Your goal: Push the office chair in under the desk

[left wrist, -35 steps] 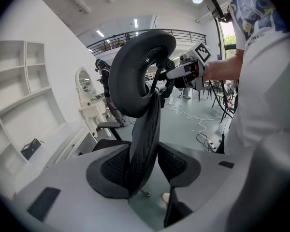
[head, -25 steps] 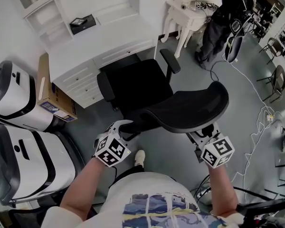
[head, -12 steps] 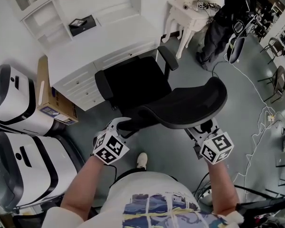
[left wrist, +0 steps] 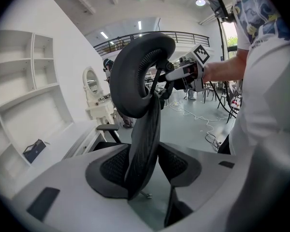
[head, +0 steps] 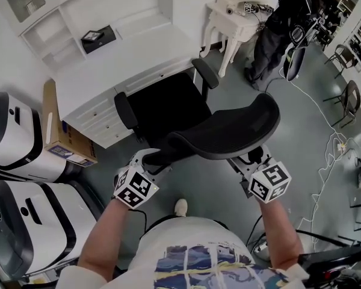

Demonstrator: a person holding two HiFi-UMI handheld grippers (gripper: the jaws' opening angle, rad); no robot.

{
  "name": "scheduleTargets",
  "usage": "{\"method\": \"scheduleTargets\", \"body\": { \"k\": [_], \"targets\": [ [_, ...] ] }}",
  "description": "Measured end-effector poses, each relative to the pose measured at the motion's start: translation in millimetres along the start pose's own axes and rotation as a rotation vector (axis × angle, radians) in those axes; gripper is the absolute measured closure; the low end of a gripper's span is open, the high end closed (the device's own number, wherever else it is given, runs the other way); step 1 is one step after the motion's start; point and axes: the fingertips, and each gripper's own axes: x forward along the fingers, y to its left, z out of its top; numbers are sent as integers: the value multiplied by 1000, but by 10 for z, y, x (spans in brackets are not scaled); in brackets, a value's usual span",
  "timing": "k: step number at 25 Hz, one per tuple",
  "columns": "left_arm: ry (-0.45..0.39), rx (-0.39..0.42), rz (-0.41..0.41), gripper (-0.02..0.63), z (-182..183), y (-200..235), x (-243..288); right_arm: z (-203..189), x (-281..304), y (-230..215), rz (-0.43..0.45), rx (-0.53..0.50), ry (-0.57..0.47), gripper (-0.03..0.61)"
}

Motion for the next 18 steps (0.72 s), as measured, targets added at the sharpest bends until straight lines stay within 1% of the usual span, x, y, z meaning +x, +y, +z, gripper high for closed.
{"method": "scheduleTargets", "body": {
  "k": [4,8,18],
  "targets": [
    [-10,3,-23,411,36,44,19,50,42,-43,1,3,-1,252],
    [-20,-3,-30,411,30,73,24,70,94,-50,21,-11,1,252],
    [-49,-13,-66,411,75,83,70,96,134,-99,32,-11,5,252]
  ]
}}
